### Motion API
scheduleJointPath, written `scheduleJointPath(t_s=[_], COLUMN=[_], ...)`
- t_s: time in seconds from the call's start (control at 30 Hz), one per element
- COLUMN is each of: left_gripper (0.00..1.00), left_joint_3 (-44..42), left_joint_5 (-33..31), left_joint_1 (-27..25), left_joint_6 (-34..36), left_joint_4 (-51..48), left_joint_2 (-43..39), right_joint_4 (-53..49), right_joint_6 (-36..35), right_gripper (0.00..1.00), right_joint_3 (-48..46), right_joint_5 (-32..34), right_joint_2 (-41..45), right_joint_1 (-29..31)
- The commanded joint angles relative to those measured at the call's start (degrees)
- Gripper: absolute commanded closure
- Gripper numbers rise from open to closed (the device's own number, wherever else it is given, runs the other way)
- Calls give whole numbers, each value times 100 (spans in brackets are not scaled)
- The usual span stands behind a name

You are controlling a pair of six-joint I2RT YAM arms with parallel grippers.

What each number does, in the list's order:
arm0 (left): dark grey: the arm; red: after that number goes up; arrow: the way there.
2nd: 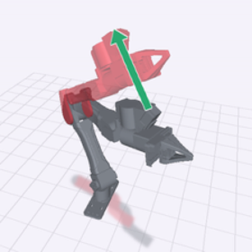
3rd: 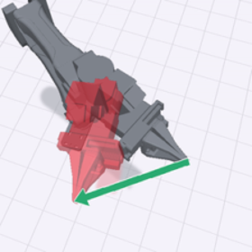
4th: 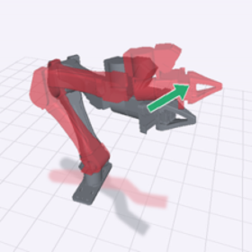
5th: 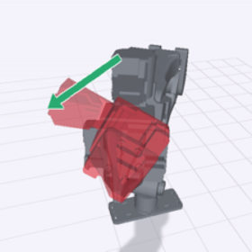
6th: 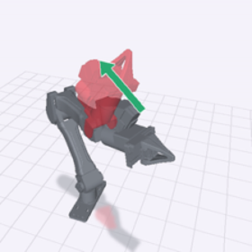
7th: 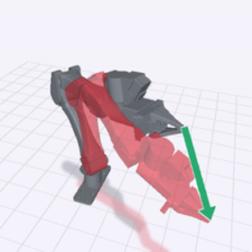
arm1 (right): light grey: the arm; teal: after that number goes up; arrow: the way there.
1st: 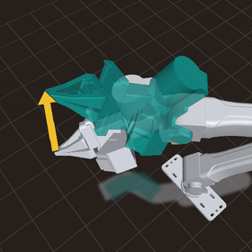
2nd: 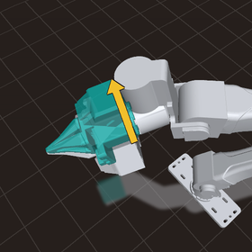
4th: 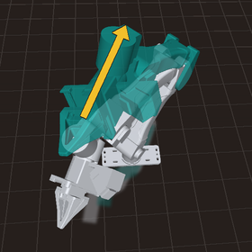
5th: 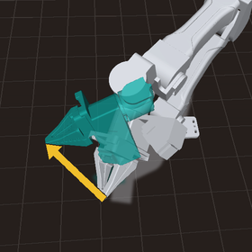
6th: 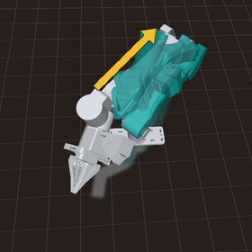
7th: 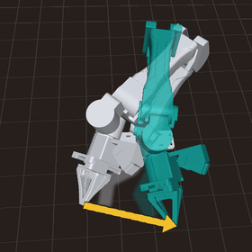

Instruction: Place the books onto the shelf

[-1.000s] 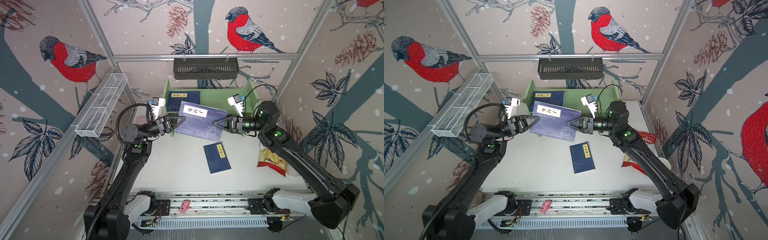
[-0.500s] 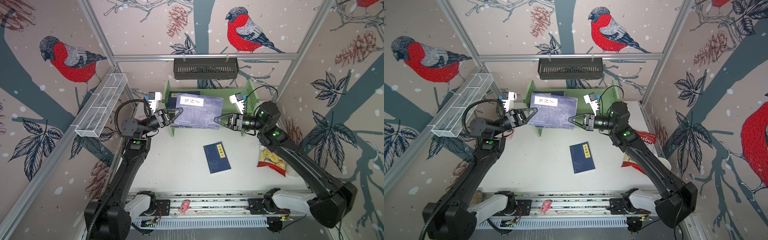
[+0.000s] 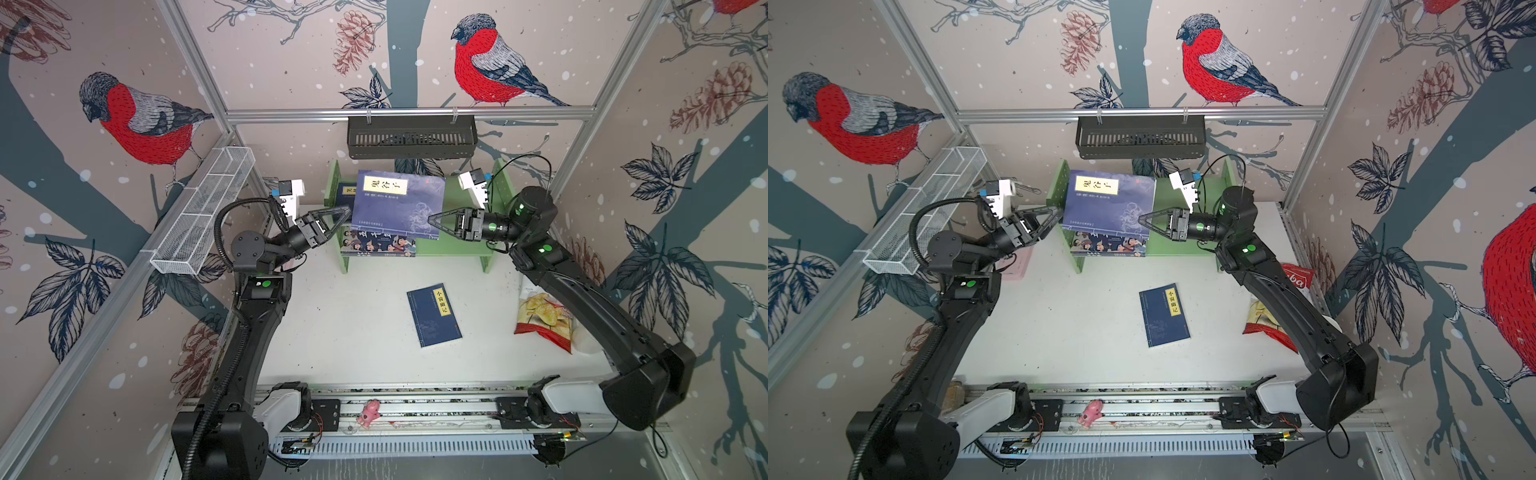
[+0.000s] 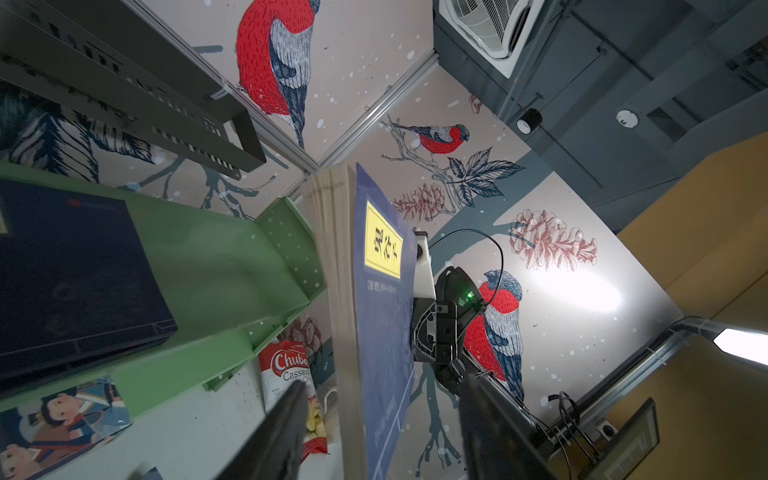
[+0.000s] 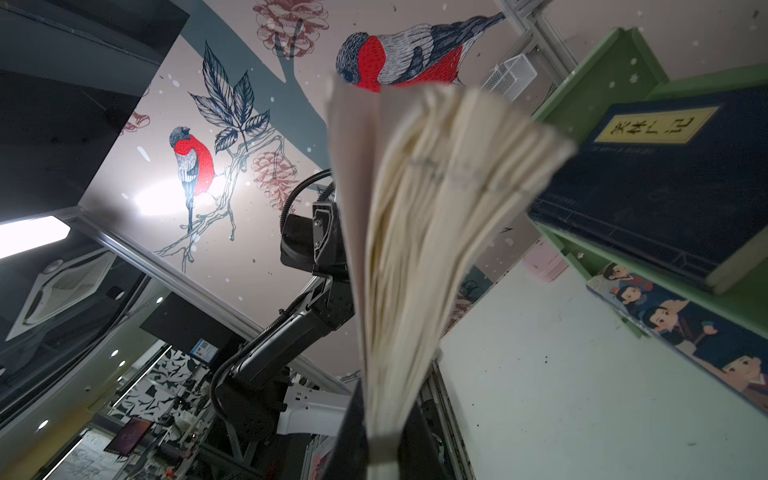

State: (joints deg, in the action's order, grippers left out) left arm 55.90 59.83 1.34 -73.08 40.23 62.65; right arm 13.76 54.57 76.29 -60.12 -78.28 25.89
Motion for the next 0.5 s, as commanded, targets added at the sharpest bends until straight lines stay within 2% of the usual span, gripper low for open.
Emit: scheduleJointPath(t_s=[0.0,0.1,0.17,0.3,0.47], left_gripper=[19,19,19,21,22], left_joint_3=[97,291,413,743,1078], left_joint_5=[-146,-253,-157,79,36], left_joint_1=[364,800,1016,1094,1096], left_joint_6=[481,868,1050,1084,797], left_joint_4=[-608,-1237,-1369,-1318,-969], left_joint_2=[-70,-168,-183,-87,107], right_joint_4=[294,132,-354,-827,-1479], right_joint_6=[149,74,-167,-333,-595], right_gripper=[99,99,99,99,100], right_joint_3=[243,534,870,1388,2125], right_joint_5=[-186,-306,-286,-197,-10], right_joint_2=[-176,-443,-687,-1163,-1813], right_joint_1=[-93,-115,-144,-211,-208])
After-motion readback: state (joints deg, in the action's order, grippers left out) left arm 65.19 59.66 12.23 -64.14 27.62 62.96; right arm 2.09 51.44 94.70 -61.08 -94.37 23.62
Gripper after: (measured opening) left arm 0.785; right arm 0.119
